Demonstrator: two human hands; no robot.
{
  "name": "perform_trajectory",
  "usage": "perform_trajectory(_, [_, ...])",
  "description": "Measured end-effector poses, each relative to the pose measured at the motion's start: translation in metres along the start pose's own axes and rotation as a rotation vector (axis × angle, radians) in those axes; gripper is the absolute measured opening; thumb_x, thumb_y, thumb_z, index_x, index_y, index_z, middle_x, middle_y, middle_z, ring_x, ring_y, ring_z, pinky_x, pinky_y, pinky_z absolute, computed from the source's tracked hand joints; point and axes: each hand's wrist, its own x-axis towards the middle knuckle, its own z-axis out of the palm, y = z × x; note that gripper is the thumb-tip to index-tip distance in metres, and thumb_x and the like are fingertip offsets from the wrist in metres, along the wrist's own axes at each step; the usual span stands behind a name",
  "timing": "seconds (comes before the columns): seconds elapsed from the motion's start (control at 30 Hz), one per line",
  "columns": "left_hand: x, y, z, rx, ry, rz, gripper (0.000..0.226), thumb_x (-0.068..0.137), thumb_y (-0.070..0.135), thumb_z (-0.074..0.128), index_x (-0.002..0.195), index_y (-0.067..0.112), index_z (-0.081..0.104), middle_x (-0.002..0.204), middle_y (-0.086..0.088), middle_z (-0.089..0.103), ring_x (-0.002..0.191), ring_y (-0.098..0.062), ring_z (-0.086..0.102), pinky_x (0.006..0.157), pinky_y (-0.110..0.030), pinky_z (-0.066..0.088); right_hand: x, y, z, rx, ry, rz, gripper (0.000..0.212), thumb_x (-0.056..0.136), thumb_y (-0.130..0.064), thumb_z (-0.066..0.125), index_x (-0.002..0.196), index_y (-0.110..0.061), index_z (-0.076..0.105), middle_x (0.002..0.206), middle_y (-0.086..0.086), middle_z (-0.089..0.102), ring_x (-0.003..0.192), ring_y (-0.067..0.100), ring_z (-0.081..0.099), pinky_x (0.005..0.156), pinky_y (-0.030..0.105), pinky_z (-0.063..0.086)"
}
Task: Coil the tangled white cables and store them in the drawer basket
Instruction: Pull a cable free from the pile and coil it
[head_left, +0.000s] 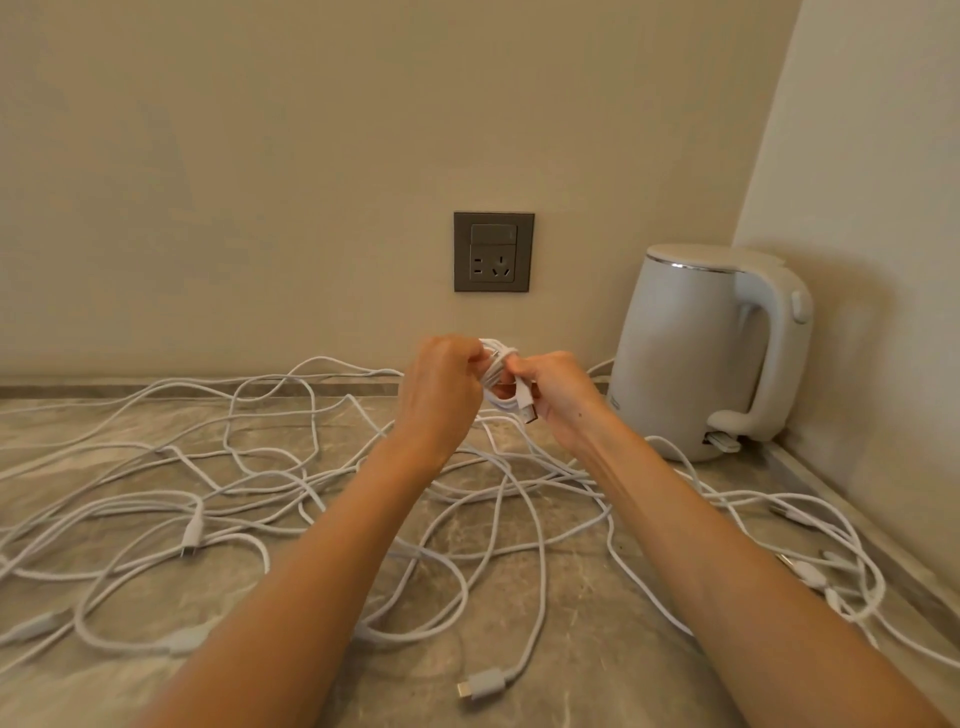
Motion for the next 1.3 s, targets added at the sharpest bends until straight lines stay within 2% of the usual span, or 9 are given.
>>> perform_trajectory(0.13, [-0.005,-0.001,0.003,0.163,-0.083,0.104,0.022,0.089,0.0,0.044,0.074,-0.001,0.06,0.08,-0.017,0.06,0.074,-0.021,0.037,0.063,-0.035,0.033,0.001,0.002,-0.003,0.021,0.025,0.037,0.017,0.09,0.0,0.054,0.094,0.013,0.064,0.071,0.012,0.06,0.063,0.017,0.057,0.069,0.029,0.05])
perform_trajectory(0.27, [-0.009,-0.001,0.007,0.195,-0.072,0.196,0.027,0.09,0.02,0.053,0.077,-0.001,0.063,0.082,-0.018,0.06,0.077,-0.028,0.045,0.063,-0.034,0.032,0.0,0.002,-0.006,0.032,0.034,0.085,0.018,0.09,0.001,0.053,0.073,0.001,0.06,0.061,0.008,0.054,0.045,0.01,0.052,0.041,0.018,0.04])
perform_trajectory(0.37, [-0.012,-0.005,0.009,0.241,-0.116,0.239,0.022,0.09,0.013,0.056,0.083,-0.006,0.065,0.09,-0.019,0.056,0.083,-0.032,0.052,0.06,-0.034,0.034,0.001,0.004,-0.005,0.017,0.056,0.085,0.011,0.088,0.0,0.056,0.083,0.007,0.063,0.066,0.012,0.059,0.048,0.012,0.058,0.044,0.018,0.046])
perform_trajectory(0.5, [-0.01,-0.015,0.013,0.205,-0.143,0.234,0.021,0.088,0.004,0.054,0.068,-0.002,0.056,0.089,-0.017,0.049,0.068,-0.027,0.046,0.062,-0.036,0.039,0.004,0.006,-0.003,-0.103,0.088,0.071,0.023,0.082,-0.005,0.064,0.101,0.009,0.065,0.09,0.02,0.07,0.079,0.028,0.068,0.08,0.042,0.056])
perform_trajectory(0.67, [-0.011,-0.016,0.017,0.145,-0.154,0.131,0.004,0.089,0.006,0.046,0.086,0.004,0.048,0.086,-0.01,0.051,0.069,-0.022,0.043,0.058,-0.031,0.033,0.002,0.006,-0.005,-0.036,-0.006,0.107,0.019,0.089,0.003,0.053,0.105,0.011,0.061,0.078,0.015,0.063,0.064,0.021,0.062,0.061,0.03,0.054])
perform_trajectory(0.8, [-0.015,-0.014,0.016,0.224,-0.219,0.106,0.014,0.096,0.007,0.036,0.101,0.005,0.049,0.096,-0.008,0.045,0.084,-0.022,0.043,0.068,-0.029,0.028,-0.002,0.006,-0.003,0.0,-0.05,0.122,0.02,0.089,0.004,0.052,0.106,0.009,0.061,0.074,0.013,0.062,0.055,0.016,0.062,0.047,0.023,0.053])
perform_trajectory(0.97, [-0.008,-0.023,0.016,0.241,-0.178,0.175,0.01,0.077,-0.015,0.056,0.075,-0.006,0.06,0.076,-0.022,0.056,0.07,-0.036,0.053,0.058,-0.032,0.029,0.001,0.01,-0.003,0.043,-0.08,0.126,0.02,0.089,0.004,0.052,0.107,0.009,0.06,0.07,0.011,0.062,0.053,0.015,0.061,0.058,0.029,0.054])
perform_trajectory(1.17, [-0.01,-0.018,0.007,0.225,-0.136,0.223,0.009,0.067,0.004,0.053,0.06,-0.001,0.057,0.06,-0.019,0.057,0.053,-0.033,0.053,0.05,-0.031,0.04,-0.004,0.012,0.003,0.056,-0.116,0.101,0.02,0.089,0.005,0.051,0.107,0.009,0.061,0.069,0.011,0.061,0.055,0.015,0.06,0.056,0.026,0.054])
perform_trajectory(1.3, [-0.005,-0.021,0.006,0.049,-0.066,0.092,0.017,0.088,0.0,0.047,0.074,-0.001,0.056,0.082,-0.021,0.059,0.08,-0.031,0.047,0.073,-0.034,0.031,-0.005,0.009,0.006,0.103,-0.152,0.075,0.019,0.09,0.002,0.052,0.105,0.01,0.061,0.064,0.008,0.063,0.049,0.011,0.062,0.049,0.023,0.053])
